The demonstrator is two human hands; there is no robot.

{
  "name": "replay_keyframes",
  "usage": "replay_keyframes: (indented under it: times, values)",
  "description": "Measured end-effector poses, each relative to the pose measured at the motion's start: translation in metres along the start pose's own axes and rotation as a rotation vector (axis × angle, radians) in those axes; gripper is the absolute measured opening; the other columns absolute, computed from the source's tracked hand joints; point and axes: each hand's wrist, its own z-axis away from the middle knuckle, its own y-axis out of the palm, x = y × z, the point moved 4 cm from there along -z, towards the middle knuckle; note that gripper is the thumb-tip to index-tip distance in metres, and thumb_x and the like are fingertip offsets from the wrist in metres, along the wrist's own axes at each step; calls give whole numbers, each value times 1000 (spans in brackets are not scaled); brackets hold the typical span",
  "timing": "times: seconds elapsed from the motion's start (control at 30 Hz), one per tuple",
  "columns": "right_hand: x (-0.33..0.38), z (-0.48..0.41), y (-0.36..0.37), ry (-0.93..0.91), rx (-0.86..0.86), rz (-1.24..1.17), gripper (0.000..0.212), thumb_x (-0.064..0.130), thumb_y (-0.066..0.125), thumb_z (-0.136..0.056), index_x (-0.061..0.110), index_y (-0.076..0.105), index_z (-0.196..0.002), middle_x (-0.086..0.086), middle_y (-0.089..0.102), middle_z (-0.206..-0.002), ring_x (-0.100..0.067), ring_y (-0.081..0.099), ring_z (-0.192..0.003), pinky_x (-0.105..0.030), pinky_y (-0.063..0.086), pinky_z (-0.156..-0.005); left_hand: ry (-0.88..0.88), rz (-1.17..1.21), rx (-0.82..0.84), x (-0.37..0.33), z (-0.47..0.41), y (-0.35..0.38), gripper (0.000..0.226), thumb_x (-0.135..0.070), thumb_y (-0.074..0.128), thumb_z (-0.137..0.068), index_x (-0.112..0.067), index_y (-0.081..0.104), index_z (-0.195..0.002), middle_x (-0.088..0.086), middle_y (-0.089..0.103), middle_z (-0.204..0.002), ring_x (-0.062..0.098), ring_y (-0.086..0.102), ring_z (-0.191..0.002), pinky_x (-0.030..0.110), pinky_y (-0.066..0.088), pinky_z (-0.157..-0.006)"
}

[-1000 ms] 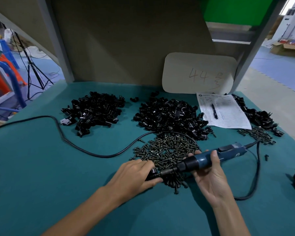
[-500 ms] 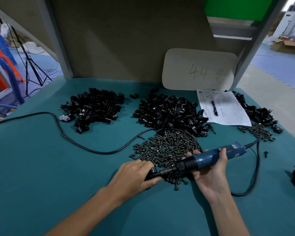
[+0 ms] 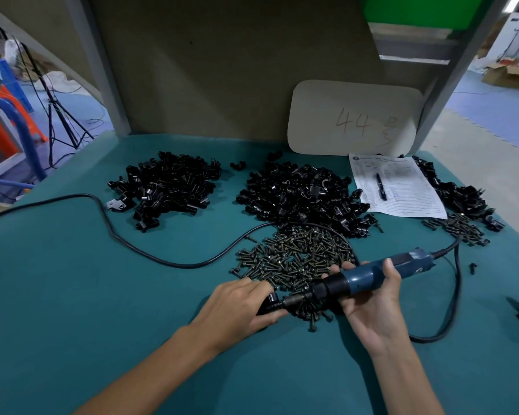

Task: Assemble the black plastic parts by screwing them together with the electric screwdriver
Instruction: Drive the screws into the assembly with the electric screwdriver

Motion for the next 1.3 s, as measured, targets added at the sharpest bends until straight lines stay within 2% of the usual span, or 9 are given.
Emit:
replay_keyframes:
  times: [0.23,0.47,0.67,1.07,1.2,1.3]
  values:
    - [0,0,-1,6,6,-5,50,62,61,-90,17,49,-111,-9,73,-92,-31,75,-101,-40,63,-78,0,1,-2,-1,0,-2,44,-60,47,-98,-19,55,-84,-10,56,-70,12,49,-60,27,43,-50]
    - [0,3,2,2,23,-11,53,64,62,-87,18,49,-111,-11,73,-91,-31,75,-99,-40,63,-78,-1,3,-6,-3,-1,-4,40,-57,50,-97,-20,52,-82,-11,55,-70,9,41,-59,22,36,-51]
    - [0,4,2,5,25,-15,48,60,59,-92,17,49,-111,-11,73,-90,-31,75,-98,-42,63,-78,0,-2,1,-3,-2,-5,41,-57,49,-96,-19,52,-82,-10,55,-69,11,46,-59,22,36,-51]
    - [-1,4,2,10,25,4,49,61,60,-90,18,49,-111,-11,74,-92,-32,75,-101,-41,64,-79,-8,5,27,-3,-1,-2,40,-57,50,-96,-20,53,-83,-10,55,-70,10,46,-59,21,35,-52]
    - [-3,2,1,9,44,-19,52,63,60,-87,16,51,-108,-11,74,-93,-31,75,-101,-38,64,-70,-80,58,107,-1,-2,-1,42,-65,41,-96,-24,47,-87,-13,52,-74,9,43,-64,23,33,-58]
    - [-5,-1,0,-17,47,-42,43,59,55,-93,17,55,-102,-10,73,-92,-30,76,-97,-43,64,-78,-136,113,152,3,0,4,41,-71,34,-94,-30,38,-91,-15,47,-79,8,42,-68,24,31,-62]
